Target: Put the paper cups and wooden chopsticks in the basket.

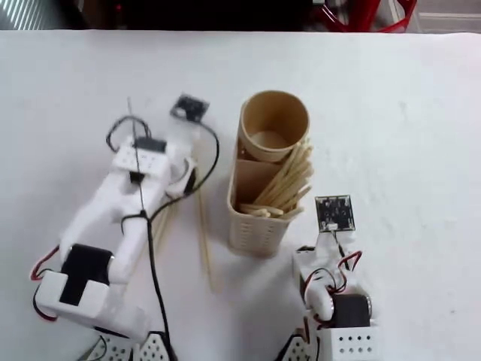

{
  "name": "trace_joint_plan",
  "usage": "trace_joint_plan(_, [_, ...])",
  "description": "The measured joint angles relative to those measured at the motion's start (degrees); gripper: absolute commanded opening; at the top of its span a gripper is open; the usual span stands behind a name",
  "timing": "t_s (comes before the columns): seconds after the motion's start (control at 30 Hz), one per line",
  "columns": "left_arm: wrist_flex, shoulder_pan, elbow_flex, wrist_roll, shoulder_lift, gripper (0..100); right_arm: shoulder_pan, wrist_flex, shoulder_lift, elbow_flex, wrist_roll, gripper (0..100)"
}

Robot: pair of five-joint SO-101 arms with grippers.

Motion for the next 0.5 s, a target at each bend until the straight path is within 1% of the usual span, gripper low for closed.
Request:
trace_joint_plan(0.07, [-3.3, 0.0, 3.3, 0.0, 0.0, 8, 0.0, 0.0, 0.0, 0.0, 0.0, 1.9])
trace_joint_plan(0.13, [-4.4, -0.2, 4.1, 0.0, 0.0, 8, 0.0, 0.0, 0.0, 0.0, 0.0, 1.9])
trace_joint_plan(0.5, [-4.9, -0.3, 4.6, 0.0, 0.2, 8, 0.0, 0.0, 0.0, 0.0, 0.0, 1.9])
